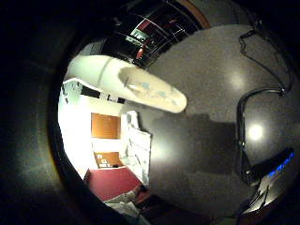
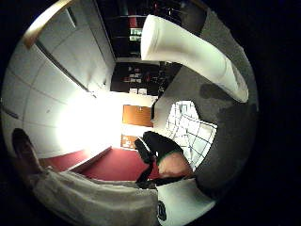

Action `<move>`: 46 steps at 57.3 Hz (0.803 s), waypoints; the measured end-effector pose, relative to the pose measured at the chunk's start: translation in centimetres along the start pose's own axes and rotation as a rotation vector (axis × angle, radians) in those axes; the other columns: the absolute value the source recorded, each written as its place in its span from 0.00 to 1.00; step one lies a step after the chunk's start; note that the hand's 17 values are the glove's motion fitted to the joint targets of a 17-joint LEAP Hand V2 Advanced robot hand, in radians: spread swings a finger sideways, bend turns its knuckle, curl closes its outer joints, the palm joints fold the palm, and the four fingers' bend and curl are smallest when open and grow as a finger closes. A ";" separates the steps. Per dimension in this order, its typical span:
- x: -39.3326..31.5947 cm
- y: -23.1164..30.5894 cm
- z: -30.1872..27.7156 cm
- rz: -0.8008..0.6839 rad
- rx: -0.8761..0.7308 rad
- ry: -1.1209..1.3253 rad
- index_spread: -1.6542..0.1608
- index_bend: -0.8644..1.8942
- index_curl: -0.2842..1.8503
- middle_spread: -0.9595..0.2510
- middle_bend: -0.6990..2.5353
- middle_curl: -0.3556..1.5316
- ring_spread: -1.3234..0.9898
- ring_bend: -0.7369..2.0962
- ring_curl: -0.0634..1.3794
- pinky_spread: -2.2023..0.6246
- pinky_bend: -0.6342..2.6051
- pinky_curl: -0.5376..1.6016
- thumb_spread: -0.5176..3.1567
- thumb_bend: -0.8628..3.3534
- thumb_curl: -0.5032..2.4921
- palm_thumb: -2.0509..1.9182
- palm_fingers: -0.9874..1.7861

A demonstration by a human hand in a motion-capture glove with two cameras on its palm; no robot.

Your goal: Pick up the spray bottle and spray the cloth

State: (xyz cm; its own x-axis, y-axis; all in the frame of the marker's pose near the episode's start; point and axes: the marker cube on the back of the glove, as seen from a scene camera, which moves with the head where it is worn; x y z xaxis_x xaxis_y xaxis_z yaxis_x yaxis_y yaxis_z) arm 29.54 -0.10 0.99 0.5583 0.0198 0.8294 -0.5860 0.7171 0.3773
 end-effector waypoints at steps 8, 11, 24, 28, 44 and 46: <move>0.6 -1.4 1.0 0.008 -0.019 -0.016 0.77 0.36 0.24 0.65 0.31 0.42 0.50 0.46 0.30 0.81 0.31 0.42 0.38 0.20 0.28 0.64 0.45; 0.8 -1.7 1.4 0.011 -0.026 -0.020 0.77 0.36 0.24 0.65 0.31 0.41 0.51 0.45 0.30 0.81 0.32 0.42 0.38 0.20 0.28 0.64 0.44; 1.1 -3.1 2.8 -0.005 -0.050 -0.044 0.74 0.33 0.22 0.70 0.29 0.41 0.52 0.43 0.29 0.81 0.35 0.43 0.38 0.20 0.28 0.64 0.39; 1.0 -3.5 3.0 -0.004 -0.063 -0.052 0.73 0.34 0.21 0.71 0.29 0.40 0.53 0.43 0.28 0.82 0.36 0.43 0.38 0.20 0.28 0.64 0.38; 1.1 -5.2 4.0 0.003 -0.077 -0.087 0.71 0.35 0.20 0.73 0.30 0.39 0.54 0.44 0.27 0.82 0.38 0.43 0.38 0.20 0.28 0.64 0.37; 1.2 -5.5 4.2 0.003 -0.069 -0.098 0.71 0.35 0.20 0.73 0.30 0.39 0.54 0.44 0.27 0.82 0.38 0.43 0.38 0.20 0.28 0.64 0.37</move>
State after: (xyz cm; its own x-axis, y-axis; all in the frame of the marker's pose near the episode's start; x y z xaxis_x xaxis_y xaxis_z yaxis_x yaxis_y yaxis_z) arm 30.90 -6.94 1.63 0.4943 -0.0436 0.8682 -0.5442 0.7633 0.3482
